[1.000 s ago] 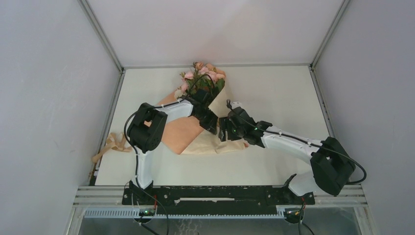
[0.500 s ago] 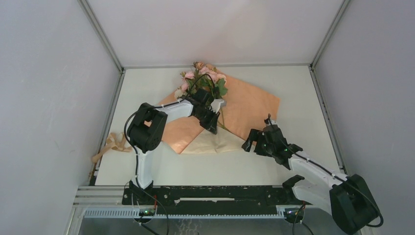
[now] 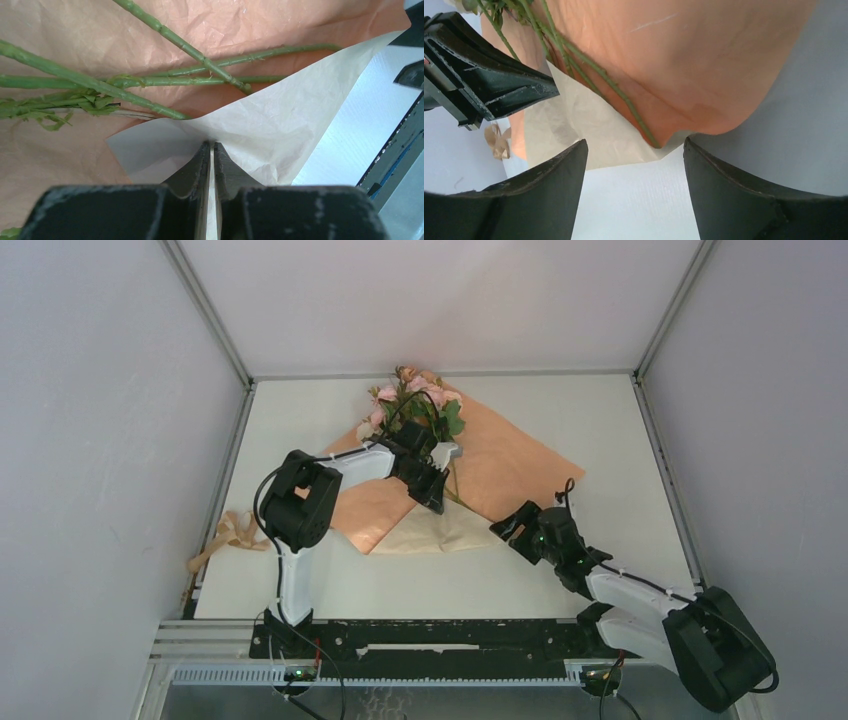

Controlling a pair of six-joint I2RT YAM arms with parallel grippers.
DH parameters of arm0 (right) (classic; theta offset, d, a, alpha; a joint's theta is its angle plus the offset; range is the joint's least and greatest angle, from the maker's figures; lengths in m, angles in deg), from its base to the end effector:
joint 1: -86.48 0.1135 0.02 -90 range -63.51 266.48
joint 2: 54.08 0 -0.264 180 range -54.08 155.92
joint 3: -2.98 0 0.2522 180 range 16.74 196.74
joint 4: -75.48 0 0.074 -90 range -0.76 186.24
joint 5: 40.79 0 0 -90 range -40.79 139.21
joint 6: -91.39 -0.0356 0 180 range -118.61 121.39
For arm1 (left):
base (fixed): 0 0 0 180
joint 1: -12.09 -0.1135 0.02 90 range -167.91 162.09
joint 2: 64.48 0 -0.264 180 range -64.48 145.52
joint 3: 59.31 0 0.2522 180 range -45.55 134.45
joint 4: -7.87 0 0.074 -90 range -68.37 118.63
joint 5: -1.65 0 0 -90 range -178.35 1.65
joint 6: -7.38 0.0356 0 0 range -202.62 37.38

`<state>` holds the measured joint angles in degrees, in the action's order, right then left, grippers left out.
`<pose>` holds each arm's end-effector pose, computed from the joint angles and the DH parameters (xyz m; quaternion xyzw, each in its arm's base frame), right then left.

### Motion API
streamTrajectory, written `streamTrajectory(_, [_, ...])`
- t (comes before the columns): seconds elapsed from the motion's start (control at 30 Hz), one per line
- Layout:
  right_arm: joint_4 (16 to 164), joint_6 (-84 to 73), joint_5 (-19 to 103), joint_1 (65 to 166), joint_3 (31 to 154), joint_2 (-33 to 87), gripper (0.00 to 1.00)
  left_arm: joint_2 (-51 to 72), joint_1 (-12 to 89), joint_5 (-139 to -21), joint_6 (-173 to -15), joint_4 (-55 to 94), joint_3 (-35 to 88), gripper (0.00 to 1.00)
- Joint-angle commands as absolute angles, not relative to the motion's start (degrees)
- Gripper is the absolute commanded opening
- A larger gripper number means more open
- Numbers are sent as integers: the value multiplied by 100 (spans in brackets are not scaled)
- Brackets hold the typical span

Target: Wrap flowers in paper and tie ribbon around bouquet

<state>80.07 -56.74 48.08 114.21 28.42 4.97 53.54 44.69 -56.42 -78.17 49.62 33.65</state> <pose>0.1593 0.0846 0.1325 0.2317 0.8692 0.3040 0.3138 0.3382 -0.2387 0.1439 0.3516 0.8754 -0.3083 0.1219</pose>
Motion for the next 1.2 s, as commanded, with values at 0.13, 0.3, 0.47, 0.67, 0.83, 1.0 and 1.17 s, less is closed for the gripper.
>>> streamTrajectory(0.13, [8253,-6542,5967,12027,2975,774,68,5505,4428,-6036,-7599,4952,3306,12])
streamTrajectory(0.3, [8595,-6268,6513,12102,3260,1200,49,5515,4429,-6051,-7601,4949,3327,12])
streamTrajectory(0.47, [8665,-6125,6726,12093,3458,1728,41,5497,4430,-6013,-7582,4977,3328,12])
streamTrajectory(0.67, [8876,-5630,7170,12328,3803,2001,11,5498,4429,-6057,-7567,4998,3354,12])
streamTrajectory(0.83, [9978,-4867,8137,12886,4670,2082,0,5608,4401,-6174,-7652,5055,3481,12])
streamTrajectory(1.0, [10486,-3953,9235,13577,5339,2135,0,5676,4366,-6194,-7663,5068,3506,12])
streamTrajectory(1.17, [10661,-3117,9638,14037,5851,2543,0,5708,4348,-6190,-7681,5081,3535,12])
